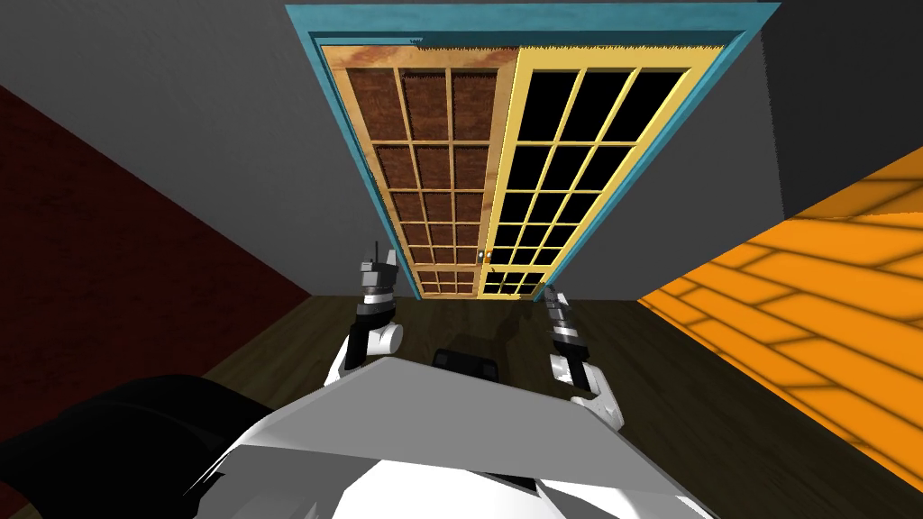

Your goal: Pull the door open

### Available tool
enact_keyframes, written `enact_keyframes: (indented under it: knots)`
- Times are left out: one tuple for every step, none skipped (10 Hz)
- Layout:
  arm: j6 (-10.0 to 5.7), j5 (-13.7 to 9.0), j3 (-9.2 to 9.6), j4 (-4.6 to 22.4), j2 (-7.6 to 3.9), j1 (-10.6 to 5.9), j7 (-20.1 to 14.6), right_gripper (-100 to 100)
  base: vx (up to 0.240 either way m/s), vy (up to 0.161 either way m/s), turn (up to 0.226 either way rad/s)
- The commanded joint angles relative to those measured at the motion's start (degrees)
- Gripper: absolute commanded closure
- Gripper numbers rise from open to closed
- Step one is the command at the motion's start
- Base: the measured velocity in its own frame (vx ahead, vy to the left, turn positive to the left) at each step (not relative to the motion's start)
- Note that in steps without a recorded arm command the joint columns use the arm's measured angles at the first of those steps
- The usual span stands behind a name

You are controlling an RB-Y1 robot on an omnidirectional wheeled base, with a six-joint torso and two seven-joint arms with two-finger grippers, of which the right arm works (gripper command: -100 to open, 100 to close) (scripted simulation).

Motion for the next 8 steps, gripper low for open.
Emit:
enact_keyframes:
  knots:
    - [-0.98, 1.42, -0.99, 2.83, -0.17, -1.05, 1.88, -100, 0.090, 0.029, -0.026]
    - [-1.50, 2.32, -1.55, 4.57, -0.19, -1.77, 3.02, -100, 0.099, 0.021, -0.023]
    - [-2.01, 3.23, -2.12, 5.93, -0.19, -2.49, 4.16, -100, 0.111, 0.036, -0.020]
    - [-2.53, 4.13, -2.69, 7.79, -0.19, -3.21, 5.29, -100, 0.103, 0.045, -0.020]
    - [-3.05, 5.03, -3.26, 9.77, -0.18, -3.93, 6.43, -100, 0.098, 0.032, -0.027]
    - [-3.57, 5.93, -3.82, 11.50, -0.18, -4.65, 7.57, -100, 0.093, 0.031, -0.019]
    - [-4.09, 6.83, -4.39, 13.23, -0.17, -5.37, 8.71, -100, 0.089, 0.038, -0.020]
    - [-4.61, 7.73, -4.95, 14.95, -0.16, -6.09, 9.84, -100, 0.089, 0.025, -0.026]
